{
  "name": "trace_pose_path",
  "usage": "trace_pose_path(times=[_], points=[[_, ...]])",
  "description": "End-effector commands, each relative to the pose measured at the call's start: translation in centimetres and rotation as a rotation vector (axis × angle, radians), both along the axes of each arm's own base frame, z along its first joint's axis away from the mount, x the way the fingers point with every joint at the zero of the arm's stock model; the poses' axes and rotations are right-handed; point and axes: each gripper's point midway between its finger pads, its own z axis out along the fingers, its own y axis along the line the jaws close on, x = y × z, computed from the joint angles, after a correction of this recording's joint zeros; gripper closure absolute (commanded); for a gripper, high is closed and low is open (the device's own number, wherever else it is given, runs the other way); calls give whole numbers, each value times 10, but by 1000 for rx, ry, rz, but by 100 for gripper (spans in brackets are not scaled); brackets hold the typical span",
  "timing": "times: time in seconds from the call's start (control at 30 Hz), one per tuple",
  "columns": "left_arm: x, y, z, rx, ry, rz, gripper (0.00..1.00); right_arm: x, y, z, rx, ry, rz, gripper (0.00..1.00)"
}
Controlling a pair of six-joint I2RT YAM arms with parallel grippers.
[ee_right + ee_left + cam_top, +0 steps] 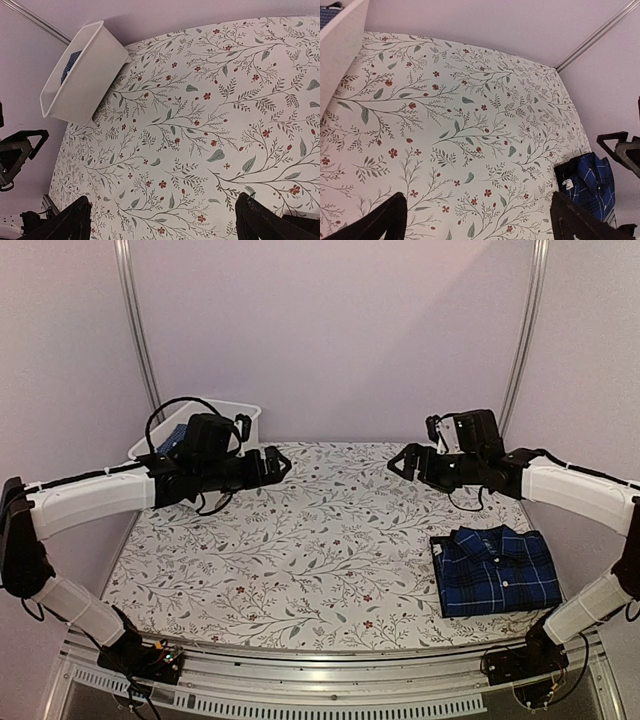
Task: Fold and stack the long sleeve shirts
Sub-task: Reset both arms
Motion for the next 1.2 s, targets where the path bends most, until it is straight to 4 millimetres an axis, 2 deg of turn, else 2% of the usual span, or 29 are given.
trace_pose_path(times=[0.0,0.1,0.23,0.57,0.87,1.17], points=[[8,3,41,-2,-124,-17,0,12,-8,53,-4,-187,-45,1],[8,4,55,-1,-170,-21,0,10,-18,80,10,-280,-83,1],[7,9,68,8,-220,-17,0,4,-32,105,18,-387,-123,1],[3,20,82,18,-271,10,0,-4,-68,134,-21,-511,-262,1],[-3,28,88,-6,-310,31,0,-16,-83,139,-47,-553,-293,1],[-3,29,87,-14,-311,35,0,-23,-83,133,-32,-548,-280,1]])
